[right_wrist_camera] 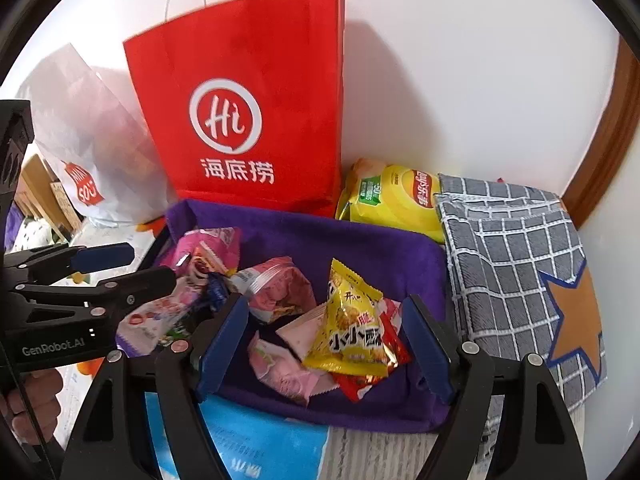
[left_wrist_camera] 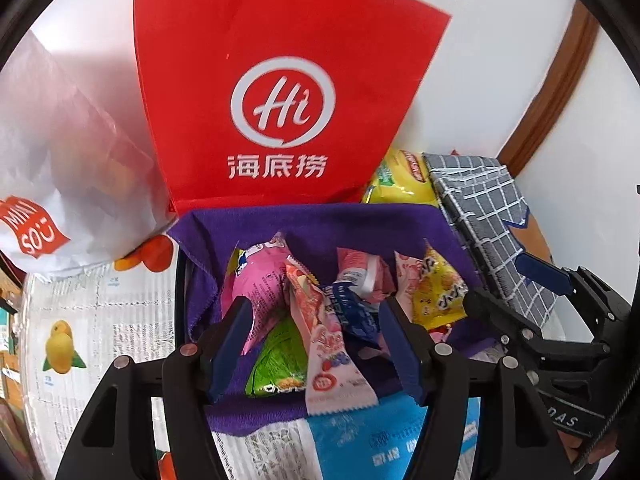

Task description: Organize snacks

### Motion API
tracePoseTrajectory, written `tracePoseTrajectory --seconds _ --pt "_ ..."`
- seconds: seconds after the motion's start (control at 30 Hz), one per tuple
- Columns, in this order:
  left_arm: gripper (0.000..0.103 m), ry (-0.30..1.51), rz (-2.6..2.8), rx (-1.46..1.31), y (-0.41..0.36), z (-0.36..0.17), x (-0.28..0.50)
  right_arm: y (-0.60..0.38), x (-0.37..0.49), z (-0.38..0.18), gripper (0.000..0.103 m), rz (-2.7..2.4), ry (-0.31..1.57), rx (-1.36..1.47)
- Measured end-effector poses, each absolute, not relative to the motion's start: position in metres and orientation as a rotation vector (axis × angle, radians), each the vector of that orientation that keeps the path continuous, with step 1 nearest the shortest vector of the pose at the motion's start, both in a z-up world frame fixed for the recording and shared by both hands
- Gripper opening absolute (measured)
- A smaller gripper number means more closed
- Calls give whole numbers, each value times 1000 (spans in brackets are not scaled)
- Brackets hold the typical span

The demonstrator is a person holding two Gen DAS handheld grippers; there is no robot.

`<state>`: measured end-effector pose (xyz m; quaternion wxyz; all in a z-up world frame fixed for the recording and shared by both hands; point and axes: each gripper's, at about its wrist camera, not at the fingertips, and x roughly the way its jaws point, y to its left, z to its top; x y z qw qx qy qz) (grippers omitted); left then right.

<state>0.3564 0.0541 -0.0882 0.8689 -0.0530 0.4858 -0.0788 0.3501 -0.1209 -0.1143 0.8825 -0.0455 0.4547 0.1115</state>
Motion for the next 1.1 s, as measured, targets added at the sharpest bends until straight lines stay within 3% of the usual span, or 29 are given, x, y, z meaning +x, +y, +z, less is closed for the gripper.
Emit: tracePoseTrajectory --seconds 0.27,0.57,0.83,1.1 --pt "78 945 -156 -92 51 -52 325 -124 310 -81 79 197 893 -86" --pt "84 940 -145 -103 51 -37 268 -125 250 -52 81 175 863 -86" --pt "87 904 -105 -93 44 -19 202 -135 189 -31 98 156 825 -37" --pt "90 853 -68 -74 28 -4 141 -154 128 -11 99 128 781 -3"
